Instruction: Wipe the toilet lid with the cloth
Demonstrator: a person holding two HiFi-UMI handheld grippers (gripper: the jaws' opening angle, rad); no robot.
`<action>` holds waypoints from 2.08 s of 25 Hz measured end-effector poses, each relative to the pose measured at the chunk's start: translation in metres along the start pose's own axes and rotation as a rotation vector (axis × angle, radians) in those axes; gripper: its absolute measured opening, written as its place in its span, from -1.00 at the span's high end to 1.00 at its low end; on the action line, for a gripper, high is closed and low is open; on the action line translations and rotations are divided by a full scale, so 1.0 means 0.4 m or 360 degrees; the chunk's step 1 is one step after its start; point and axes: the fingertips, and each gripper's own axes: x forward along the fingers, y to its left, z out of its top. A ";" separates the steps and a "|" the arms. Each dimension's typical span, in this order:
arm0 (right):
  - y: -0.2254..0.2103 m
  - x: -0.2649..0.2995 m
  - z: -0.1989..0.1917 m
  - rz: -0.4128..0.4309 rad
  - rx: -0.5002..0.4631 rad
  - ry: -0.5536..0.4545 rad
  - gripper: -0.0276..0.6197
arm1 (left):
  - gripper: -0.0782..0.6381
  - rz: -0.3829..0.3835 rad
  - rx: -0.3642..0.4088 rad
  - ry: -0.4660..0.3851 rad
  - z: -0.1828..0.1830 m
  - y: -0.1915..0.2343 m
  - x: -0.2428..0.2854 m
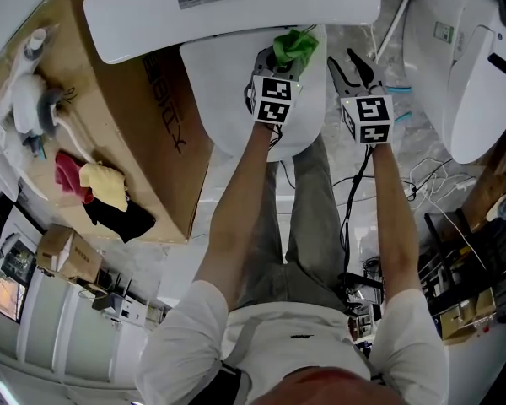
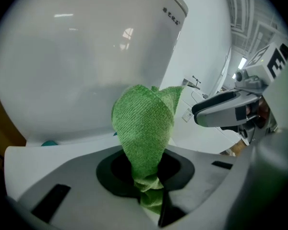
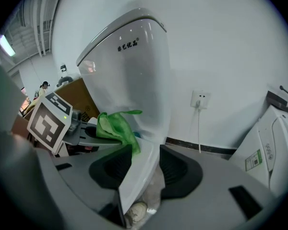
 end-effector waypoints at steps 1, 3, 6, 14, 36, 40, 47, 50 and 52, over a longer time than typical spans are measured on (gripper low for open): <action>0.011 0.003 0.000 0.0004 -0.0003 0.0003 0.32 | 0.55 0.0010 -0.0007 0.0000 -0.007 0.013 -0.011; 0.036 0.011 0.003 0.0015 -0.0012 0.0009 0.32 | 0.55 0.0028 -0.0015 0.0000 -0.019 0.040 -0.031; 0.080 0.023 0.010 0.0038 -0.0034 0.0017 0.32 | 0.55 0.0057 -0.0028 -0.0004 -0.036 0.081 -0.061; 0.194 0.059 0.034 0.0108 -0.0115 0.0026 0.32 | 0.55 0.0142 -0.0075 -0.0021 -0.074 0.198 -0.141; 0.386 0.103 0.069 0.0114 -0.0233 0.0050 0.32 | 0.55 0.0444 -0.0143 -0.0013 -0.163 0.457 -0.308; 0.402 0.101 0.065 0.0106 -0.0252 0.0035 0.32 | 0.55 0.0537 -0.0123 0.0011 -0.181 0.486 -0.335; 0.400 0.078 0.048 0.0069 -0.0193 0.0058 0.32 | 0.55 0.0783 -0.0120 0.0050 -0.211 0.548 -0.413; 0.393 0.070 0.041 0.0070 -0.0191 0.0057 0.32 | 0.55 0.0857 -0.0113 0.0057 -0.226 0.555 -0.440; 0.389 0.066 0.036 0.0073 -0.0186 0.0051 0.32 | 0.55 0.0932 -0.0083 0.0065 -0.234 0.559 -0.459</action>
